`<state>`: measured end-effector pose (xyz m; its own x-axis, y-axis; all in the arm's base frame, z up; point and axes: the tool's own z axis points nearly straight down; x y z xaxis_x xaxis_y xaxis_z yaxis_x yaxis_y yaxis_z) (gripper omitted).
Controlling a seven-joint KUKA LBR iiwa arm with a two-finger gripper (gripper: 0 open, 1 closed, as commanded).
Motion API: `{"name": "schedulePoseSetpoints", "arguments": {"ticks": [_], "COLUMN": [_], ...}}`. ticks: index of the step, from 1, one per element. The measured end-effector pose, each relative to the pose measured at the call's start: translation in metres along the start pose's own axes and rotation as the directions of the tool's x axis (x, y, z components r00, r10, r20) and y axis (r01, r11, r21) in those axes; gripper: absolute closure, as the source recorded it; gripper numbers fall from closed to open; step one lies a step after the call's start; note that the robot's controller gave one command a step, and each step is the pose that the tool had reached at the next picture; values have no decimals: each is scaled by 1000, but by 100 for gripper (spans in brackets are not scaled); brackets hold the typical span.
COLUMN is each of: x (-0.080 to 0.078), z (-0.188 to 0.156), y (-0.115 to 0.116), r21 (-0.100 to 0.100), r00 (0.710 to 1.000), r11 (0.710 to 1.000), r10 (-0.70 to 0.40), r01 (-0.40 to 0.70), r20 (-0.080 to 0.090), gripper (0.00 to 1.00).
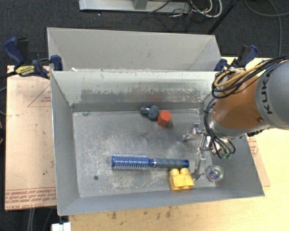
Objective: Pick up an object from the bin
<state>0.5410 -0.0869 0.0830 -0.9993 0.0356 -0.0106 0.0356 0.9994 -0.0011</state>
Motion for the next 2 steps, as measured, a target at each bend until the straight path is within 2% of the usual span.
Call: {"name": "schedulePoseSetpoints", "arguments": {"ticks": [1, 2], "x": [55, 47], "z": [5, 6], "y": [33, 80], "r21": [5, 4], "r00": [996, 984], "r11": [996, 985], "r10": [-86, -175], "r01": [86, 175], "r20": [22, 14], "gripper": [0, 0]}}
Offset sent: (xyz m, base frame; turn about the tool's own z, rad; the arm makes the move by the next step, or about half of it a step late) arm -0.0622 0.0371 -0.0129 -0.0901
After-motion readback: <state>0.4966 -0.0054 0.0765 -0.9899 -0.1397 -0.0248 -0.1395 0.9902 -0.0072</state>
